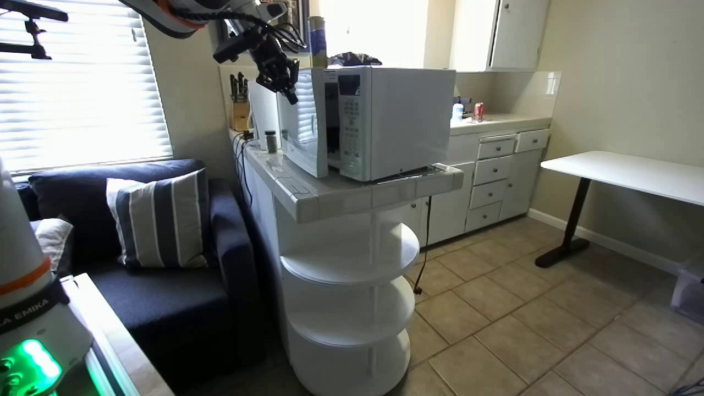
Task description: Close the microwave door fully
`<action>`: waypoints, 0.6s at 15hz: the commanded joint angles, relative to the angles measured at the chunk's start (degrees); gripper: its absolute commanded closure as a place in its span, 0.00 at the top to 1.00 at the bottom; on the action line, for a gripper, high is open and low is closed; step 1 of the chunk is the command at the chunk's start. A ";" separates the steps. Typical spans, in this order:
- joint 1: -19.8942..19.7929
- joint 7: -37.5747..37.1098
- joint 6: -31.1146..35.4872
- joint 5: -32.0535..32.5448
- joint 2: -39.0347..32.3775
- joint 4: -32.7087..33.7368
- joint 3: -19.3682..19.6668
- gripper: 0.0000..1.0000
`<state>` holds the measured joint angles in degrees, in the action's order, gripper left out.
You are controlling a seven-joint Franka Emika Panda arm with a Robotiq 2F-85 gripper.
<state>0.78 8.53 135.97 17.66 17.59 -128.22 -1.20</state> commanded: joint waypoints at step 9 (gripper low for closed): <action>-8.96 -23.65 17.19 20.86 -7.76 1.27 -2.59 0.00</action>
<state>-5.72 -7.96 148.84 32.38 12.78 -127.90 -2.65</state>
